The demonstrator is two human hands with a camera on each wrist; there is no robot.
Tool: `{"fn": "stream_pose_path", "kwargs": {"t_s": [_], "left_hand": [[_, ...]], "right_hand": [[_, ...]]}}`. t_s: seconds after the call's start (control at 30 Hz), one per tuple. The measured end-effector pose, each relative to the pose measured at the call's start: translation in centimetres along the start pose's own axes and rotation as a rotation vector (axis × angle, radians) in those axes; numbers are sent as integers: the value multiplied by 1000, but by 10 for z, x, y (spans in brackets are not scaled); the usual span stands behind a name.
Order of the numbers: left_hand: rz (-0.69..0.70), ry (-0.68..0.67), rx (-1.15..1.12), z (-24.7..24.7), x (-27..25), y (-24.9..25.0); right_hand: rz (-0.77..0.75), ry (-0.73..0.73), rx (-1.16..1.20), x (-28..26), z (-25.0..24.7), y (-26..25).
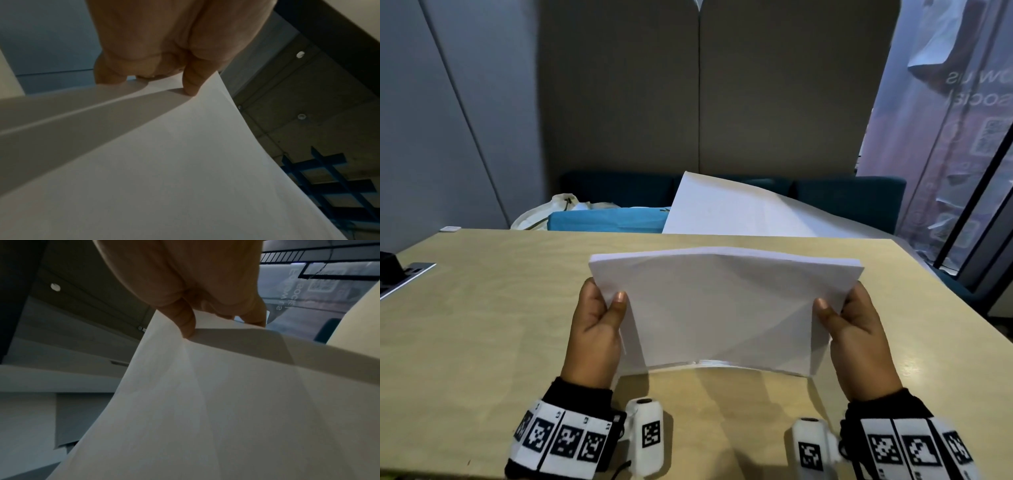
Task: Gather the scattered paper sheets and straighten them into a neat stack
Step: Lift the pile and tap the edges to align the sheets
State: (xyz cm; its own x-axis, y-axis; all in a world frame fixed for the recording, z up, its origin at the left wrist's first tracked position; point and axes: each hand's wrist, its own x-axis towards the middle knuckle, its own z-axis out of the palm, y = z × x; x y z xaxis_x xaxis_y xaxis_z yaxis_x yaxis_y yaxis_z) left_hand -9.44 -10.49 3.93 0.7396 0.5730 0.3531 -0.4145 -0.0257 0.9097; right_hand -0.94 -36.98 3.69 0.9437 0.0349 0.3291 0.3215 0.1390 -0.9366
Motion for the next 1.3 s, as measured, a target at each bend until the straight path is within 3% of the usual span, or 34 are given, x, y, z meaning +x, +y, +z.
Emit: {"fn": "stream_pose_path", "kwargs": {"t_s": [0.53, 1.3], "left_hand": [[-74, -34, -1, -11, 5, 0], [-135, -6, 12, -11, 0, -12]], "right_hand": [[30, -30, 71, -3, 4, -7], [-5, -5, -85, -4, 11, 6]]}}
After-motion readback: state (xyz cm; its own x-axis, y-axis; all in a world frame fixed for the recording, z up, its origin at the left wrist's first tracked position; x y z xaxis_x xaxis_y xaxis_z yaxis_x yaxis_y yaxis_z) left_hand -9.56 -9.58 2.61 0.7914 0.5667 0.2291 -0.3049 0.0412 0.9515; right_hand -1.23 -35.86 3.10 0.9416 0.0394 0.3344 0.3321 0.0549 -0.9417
